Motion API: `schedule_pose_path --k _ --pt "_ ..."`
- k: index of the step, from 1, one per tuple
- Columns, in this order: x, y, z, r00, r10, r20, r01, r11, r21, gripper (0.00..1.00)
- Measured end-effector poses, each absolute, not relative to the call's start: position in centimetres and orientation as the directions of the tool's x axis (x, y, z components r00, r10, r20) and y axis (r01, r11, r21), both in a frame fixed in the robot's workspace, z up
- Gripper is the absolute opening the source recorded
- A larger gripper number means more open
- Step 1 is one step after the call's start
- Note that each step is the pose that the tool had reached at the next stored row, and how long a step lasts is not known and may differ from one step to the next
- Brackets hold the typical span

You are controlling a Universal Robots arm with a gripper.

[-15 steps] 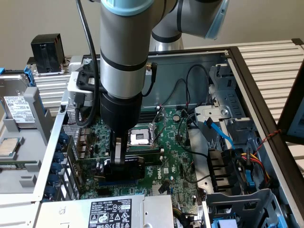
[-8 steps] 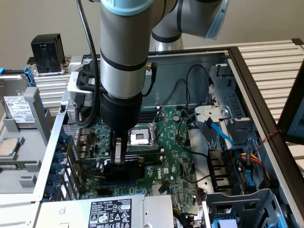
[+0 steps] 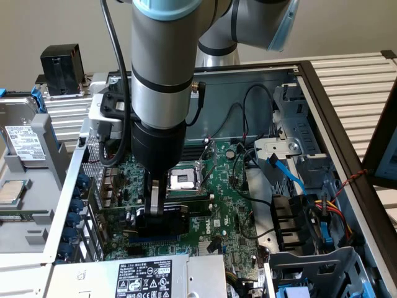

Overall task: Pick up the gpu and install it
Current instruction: 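Insert the gpu into the slot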

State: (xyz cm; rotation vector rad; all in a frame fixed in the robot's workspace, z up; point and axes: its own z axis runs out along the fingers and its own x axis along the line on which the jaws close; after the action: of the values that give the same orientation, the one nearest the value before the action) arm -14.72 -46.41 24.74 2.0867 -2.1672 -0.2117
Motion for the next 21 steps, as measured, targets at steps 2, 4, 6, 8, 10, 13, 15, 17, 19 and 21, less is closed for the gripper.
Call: schedule_pose_path --k 2,4,6,8,10,13,15,17,19,21 --pt "-14.72 -46.40 24.73 -0.038 -0.999 -0.006 -0.982 0.036 0.187 0.27" --pt "-14.74 -46.37 24.71 -0.038 -0.999 -0.006 -0.982 0.037 0.187 0.27" --pt "-14.76 -46.36 24.70 -0.038 -0.999 -0.006 -0.982 0.037 0.187 0.27" --pt "-14.77 -46.34 24.68 -0.038 -0.999 -0.006 -0.982 0.037 0.187 0.27" --pt "-14.77 -46.32 24.66 -0.038 -0.999 -0.006 -0.982 0.037 0.187 0.27" --pt "-14.76 -46.30 24.63 -0.038 -0.999 -0.006 -0.982 0.036 0.187 0.27" --pt "-14.76 -46.28 24.60 -0.037 -0.999 -0.006 -0.982 0.036 0.187 0.27" --pt "-14.76 -46.27 24.61 -0.037 -0.999 -0.006 -0.982 0.036 0.187 0.27" --pt "-14.79 -46.24 24.60 -0.037 -0.999 -0.005 -0.982 0.036 0.187 0.27" --pt "-14.84 -46.22 24.60 -0.037 -0.999 -0.005 -0.982 0.036 0.187 0.27"
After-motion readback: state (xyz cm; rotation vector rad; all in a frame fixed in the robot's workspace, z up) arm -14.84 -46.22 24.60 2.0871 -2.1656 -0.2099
